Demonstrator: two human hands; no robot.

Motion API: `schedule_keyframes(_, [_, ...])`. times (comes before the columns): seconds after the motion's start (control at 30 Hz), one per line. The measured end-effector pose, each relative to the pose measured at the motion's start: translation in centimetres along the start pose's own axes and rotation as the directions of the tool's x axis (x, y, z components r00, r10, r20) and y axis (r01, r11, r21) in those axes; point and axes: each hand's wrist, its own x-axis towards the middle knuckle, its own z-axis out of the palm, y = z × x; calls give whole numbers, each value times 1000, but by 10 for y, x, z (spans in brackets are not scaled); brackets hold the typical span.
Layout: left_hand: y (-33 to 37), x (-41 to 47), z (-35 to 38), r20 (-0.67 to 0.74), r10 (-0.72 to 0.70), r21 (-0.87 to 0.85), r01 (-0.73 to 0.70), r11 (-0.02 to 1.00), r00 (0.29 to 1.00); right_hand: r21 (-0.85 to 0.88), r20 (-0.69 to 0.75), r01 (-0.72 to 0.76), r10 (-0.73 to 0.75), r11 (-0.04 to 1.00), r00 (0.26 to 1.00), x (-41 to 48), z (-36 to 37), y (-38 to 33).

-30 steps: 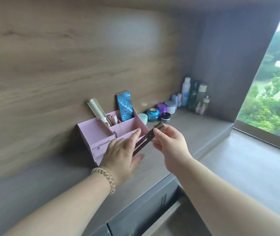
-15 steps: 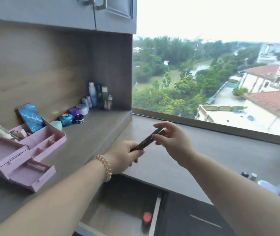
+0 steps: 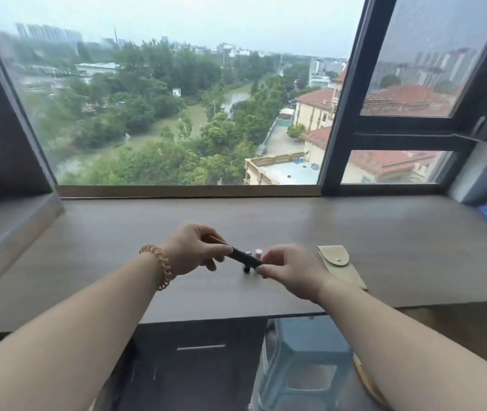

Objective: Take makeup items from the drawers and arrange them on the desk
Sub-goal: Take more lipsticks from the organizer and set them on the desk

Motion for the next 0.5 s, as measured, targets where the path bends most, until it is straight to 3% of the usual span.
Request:
schedule_keyframes(0.2, [51, 84, 149, 12, -77, -98, 78, 992, 997, 62, 112, -100, 92, 993, 989, -7, -85, 131])
schedule_keyframes(0.33, [56, 112, 223, -123, -226, -366, 168, 915, 966, 332, 102, -237, 215, 913, 971, -2, -106, 185])
schedule_keyframes(0.5, [30, 116, 294, 83, -443, -398, 438, 806, 892, 577, 131, -352, 343, 737, 930, 13, -89, 225])
